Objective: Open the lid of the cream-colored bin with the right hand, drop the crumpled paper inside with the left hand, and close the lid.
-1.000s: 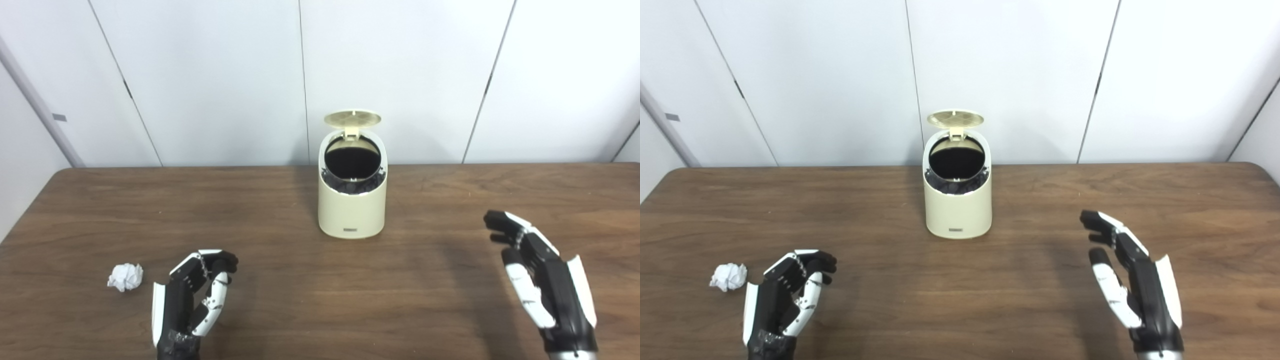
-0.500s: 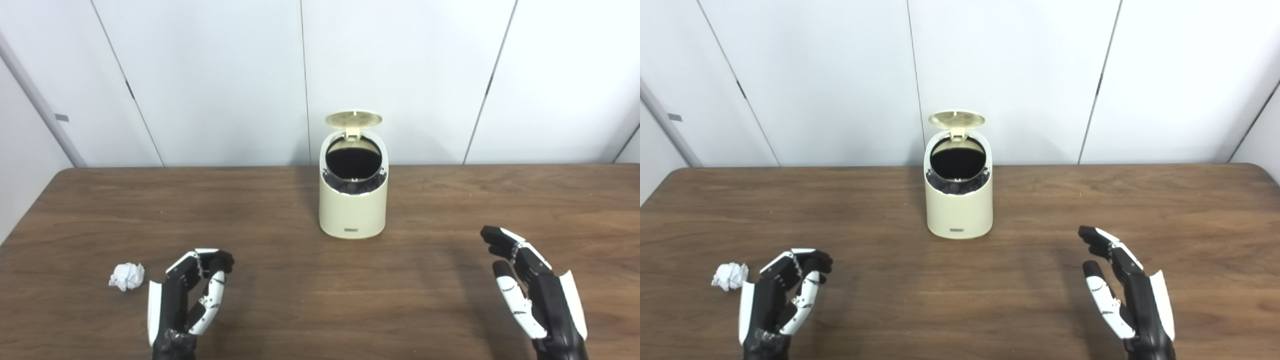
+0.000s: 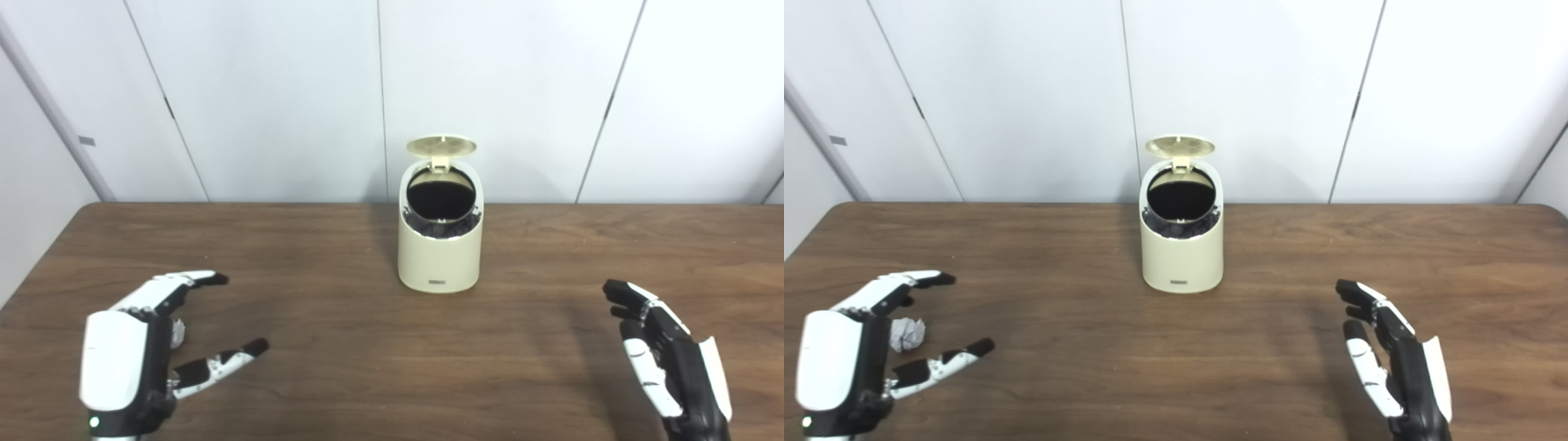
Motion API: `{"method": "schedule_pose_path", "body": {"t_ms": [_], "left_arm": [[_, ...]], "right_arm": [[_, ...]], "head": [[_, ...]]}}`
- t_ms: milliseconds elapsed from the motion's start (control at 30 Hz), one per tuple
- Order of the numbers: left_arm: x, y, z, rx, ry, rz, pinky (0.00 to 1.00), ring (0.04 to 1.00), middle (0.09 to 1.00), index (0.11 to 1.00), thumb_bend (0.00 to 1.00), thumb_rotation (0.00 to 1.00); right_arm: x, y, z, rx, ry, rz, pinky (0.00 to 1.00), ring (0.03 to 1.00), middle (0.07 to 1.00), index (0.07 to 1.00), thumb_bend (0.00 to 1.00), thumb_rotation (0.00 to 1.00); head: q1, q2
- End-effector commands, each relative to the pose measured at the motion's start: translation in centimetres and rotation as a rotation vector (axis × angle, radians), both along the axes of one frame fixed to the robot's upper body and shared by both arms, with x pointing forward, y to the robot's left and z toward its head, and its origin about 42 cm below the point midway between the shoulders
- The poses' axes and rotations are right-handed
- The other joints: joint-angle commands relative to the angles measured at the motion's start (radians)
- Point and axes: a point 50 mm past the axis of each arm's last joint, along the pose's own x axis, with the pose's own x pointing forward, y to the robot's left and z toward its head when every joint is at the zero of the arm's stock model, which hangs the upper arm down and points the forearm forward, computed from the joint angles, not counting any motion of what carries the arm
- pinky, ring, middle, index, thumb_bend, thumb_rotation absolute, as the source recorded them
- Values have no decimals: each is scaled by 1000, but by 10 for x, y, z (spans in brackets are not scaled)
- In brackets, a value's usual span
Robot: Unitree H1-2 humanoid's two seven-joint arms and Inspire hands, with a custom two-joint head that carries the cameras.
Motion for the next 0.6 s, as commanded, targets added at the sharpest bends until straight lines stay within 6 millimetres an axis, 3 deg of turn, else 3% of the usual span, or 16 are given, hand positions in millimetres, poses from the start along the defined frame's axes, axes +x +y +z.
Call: {"method": "schedule_pose_path", "body": {"t_ms": [0,100,167,233,300,467,567], "left_arm": [[-2,10,20,62,-61,30,538,656,657,635,1000,333],[-4,22,27,110,-29,104,530,654,662,643,1000,366],[-4,27,32,159,11,151,533,668,687,679,1000,443],[-3,29,34,200,54,186,557,722,740,733,1000,529],[-2,30,34,218,97,218,574,778,774,758,1000,540],[-1,29,28,223,166,287,623,877,823,801,1000,489],[-1,35,18,201,180,311,547,845,792,767,1000,318]], "right_arm": [[4,-2,12,-13,-83,5,732,783,768,746,147,802],[4,-3,13,-19,-77,4,721,772,763,744,147,799],[4,-3,14,-18,-71,3,731,777,765,747,138,791],[4,-5,14,-22,-70,-1,736,785,771,752,124,782],[4,-7,14,-37,-69,-9,720,779,768,749,113,748],[4,-13,14,-28,-62,-13,718,776,767,748,103,721],[5,-19,14,-39,-59,-14,720,780,768,742,100,709]], "head": [[6,1],[7,3],[10,5],[11,2],[14,1],[53,0],[90,2]]}}
